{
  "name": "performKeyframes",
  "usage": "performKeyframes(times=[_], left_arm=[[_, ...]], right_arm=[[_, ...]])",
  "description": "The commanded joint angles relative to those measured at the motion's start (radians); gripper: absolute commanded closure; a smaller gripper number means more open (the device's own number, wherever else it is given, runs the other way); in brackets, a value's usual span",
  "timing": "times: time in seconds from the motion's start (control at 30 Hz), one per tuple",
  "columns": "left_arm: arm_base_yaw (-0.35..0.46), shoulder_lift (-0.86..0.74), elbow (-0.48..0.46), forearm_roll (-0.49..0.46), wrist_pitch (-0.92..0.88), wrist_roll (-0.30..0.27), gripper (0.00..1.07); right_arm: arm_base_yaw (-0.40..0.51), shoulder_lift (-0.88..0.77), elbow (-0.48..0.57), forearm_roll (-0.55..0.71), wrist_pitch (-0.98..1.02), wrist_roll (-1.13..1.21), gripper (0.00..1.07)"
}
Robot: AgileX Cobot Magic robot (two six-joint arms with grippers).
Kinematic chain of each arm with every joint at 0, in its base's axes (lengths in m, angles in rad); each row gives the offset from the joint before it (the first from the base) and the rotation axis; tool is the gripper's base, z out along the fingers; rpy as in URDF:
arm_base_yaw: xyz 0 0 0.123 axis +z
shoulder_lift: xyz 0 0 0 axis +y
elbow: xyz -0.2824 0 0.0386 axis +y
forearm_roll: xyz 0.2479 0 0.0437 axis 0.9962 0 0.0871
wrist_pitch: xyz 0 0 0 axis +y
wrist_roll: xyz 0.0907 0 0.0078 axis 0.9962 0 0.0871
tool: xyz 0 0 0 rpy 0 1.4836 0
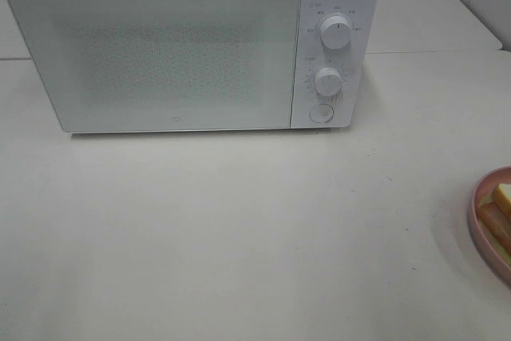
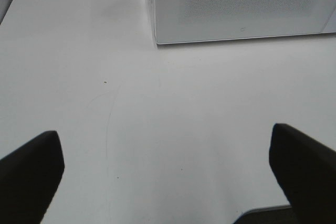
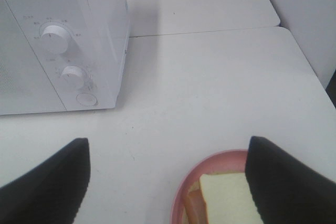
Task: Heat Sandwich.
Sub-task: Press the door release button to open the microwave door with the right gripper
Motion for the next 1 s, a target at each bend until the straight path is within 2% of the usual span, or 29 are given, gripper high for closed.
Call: performKeyframes(times=[0.03, 0.3, 0.6, 0.83, 1.0], left_arm=[[0.003, -0.020, 0.002, -0.006, -0.007, -0.005, 0.07], [0.003, -0.020, 0.002, -0.006, -0.007, -0.005, 0.07], [0.003, -0.020, 0.002, -0.006, -0.007, -0.005, 0.07], [0.003, -0.020, 0.002, -0.006, -0.007, -0.005, 0.07], [0.003, -0.020, 0.002, -0.006, -0.007, -0.005, 0.07]], right_arm=[[-0.003, 0.053, -0.005, -0.008, -0.079, -0.011, 0.29], [-0.003, 0.247, 0.024, -0.005, -0.293, -0.012, 0.30], [-0.003, 0.391, 0.050, -0.005, -0.461, 0.003, 0.30], [-0.003, 0.515, 0.119, 0.000, -0.730, -0.001, 0.31], [-0.003, 0.588, 0.187, 0.074, -0.901, -0.054, 0.31]])
